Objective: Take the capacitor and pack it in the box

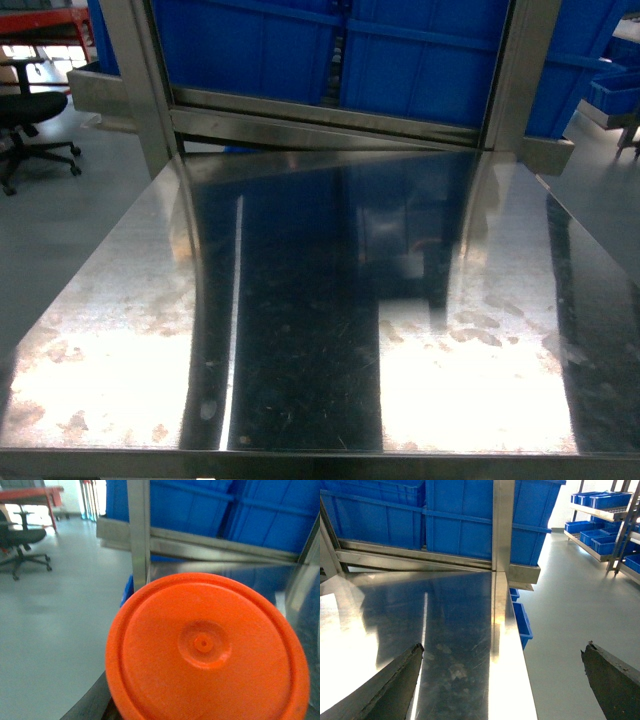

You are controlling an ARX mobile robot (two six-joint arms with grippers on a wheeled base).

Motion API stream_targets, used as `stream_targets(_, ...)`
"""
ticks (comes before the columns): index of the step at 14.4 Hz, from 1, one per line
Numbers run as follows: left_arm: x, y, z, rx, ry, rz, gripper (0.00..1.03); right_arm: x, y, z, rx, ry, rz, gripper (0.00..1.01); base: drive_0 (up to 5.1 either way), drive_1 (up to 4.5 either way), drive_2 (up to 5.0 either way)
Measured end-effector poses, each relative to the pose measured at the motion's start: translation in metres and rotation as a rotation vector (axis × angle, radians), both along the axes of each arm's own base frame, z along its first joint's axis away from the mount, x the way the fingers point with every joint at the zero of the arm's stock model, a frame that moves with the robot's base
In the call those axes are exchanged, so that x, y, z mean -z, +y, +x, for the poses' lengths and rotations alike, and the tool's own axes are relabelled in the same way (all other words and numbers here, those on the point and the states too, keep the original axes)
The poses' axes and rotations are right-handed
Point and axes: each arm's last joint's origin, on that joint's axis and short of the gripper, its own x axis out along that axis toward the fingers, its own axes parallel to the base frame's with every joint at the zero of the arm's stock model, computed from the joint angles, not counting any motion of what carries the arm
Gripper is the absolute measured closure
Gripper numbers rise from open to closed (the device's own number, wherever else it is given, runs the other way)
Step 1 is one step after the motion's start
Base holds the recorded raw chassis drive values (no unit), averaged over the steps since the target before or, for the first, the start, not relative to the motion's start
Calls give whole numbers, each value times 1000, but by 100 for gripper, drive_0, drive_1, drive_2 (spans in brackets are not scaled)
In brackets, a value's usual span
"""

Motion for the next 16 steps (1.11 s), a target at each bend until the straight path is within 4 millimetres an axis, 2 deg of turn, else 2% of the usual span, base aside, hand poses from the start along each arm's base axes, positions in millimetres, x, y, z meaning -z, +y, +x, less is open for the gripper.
stream_targets(16, -1, 0, 0, 2, -6, 1, 59, 0, 0, 0, 0, -2, 0, 3, 0, 0, 0)
